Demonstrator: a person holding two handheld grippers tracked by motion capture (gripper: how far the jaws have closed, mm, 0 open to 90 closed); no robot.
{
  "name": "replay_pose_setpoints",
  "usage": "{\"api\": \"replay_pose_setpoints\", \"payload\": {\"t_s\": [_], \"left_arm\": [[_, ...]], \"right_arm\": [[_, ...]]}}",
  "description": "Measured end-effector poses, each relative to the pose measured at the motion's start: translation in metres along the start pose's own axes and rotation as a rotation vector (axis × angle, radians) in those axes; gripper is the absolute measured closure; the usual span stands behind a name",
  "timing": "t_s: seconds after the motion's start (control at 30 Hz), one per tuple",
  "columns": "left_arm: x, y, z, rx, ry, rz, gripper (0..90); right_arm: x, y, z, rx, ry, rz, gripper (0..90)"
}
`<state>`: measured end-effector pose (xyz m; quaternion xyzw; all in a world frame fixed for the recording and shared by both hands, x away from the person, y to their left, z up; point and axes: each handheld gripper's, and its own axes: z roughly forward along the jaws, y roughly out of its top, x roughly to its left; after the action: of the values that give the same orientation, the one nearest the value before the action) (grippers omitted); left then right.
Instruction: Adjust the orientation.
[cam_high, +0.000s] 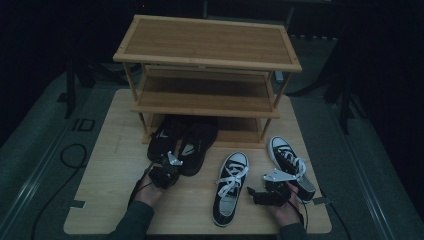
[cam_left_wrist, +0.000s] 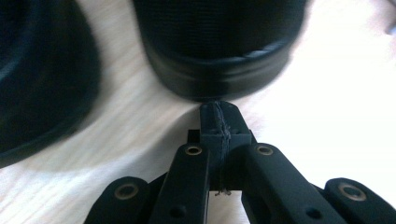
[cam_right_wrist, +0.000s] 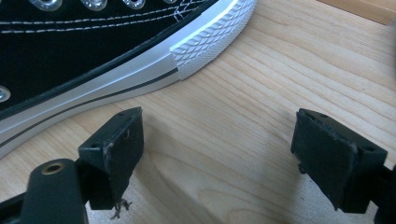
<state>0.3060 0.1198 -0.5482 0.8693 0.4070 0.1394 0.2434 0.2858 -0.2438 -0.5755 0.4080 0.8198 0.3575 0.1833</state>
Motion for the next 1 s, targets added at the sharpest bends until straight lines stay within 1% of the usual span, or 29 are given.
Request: {"api": "replay_pose_setpoints", "payload": {"t_s": [0.07, 0.13, 0.27, 0.37, 0.4, 0.6, 0.73, 0.8, 0.83, 0.9, 1.0], "left_arm": [[-0.004, 0.002, 0.001, -0.001, 0.003, 0.014, 89.8], [-0.005, 0.004, 0.002, 0.001, 0.009, 0.019, 89.7], [-0.004, 0.007, 0.005, -0.006, 0.012, 0.006, 89.7], [-0.003, 0.010, 0.006, -0.004, 0.012, 0.004, 89.7], [-0.003, 0.011, 0.007, -0.009, 0.003, -0.002, 89.7], [-0.009, 0.019, 0.011, -0.017, 0.015, 0.004, 89.7], [-0.011, 0.023, 0.013, -0.025, 0.010, 0.003, 89.8], [-0.011, 0.025, 0.013, -0.028, 0.001, 0.002, 89.7], [-0.012, 0.026, 0.013, -0.025, 0.006, 0.012, 89.7], [-0.014, 0.027, 0.013, -0.025, 0.011, 0.017, 89.8], [-0.014, 0.028, 0.012, -0.032, 0.005, 0.010, 89.7]], "right_arm": [[0.000, 0.000, 0.000, 0.000, 0.000, 0.000, 17.2], [0.000, 0.000, 0.000, 0.000, 0.000, 0.000, 17.2], [0.000, 0.000, 0.000, 0.000, 0.000, 0.000, 17.2], [0.000, 0.000, 0.000, 0.000, 0.000, 0.000, 17.2], [0.000, 0.000, 0.000, 0.000, 0.000, 0.000, 17.2], [0.000, 0.000, 0.000, 0.000, 0.000, -0.001, 17.1], [0.000, 0.000, 0.000, 0.000, 0.000, -0.001, 17.1], [0.000, 0.000, 0.000, 0.000, 0.001, -0.001, 17.1], [0.000, 0.000, 0.000, 0.000, 0.001, -0.001, 17.2], [0.000, 0.000, 0.000, 0.000, 0.001, -0.001, 17.1], [0.000, 0.000, 0.000, 0.000, 0.001, -0.001, 17.1]]}}
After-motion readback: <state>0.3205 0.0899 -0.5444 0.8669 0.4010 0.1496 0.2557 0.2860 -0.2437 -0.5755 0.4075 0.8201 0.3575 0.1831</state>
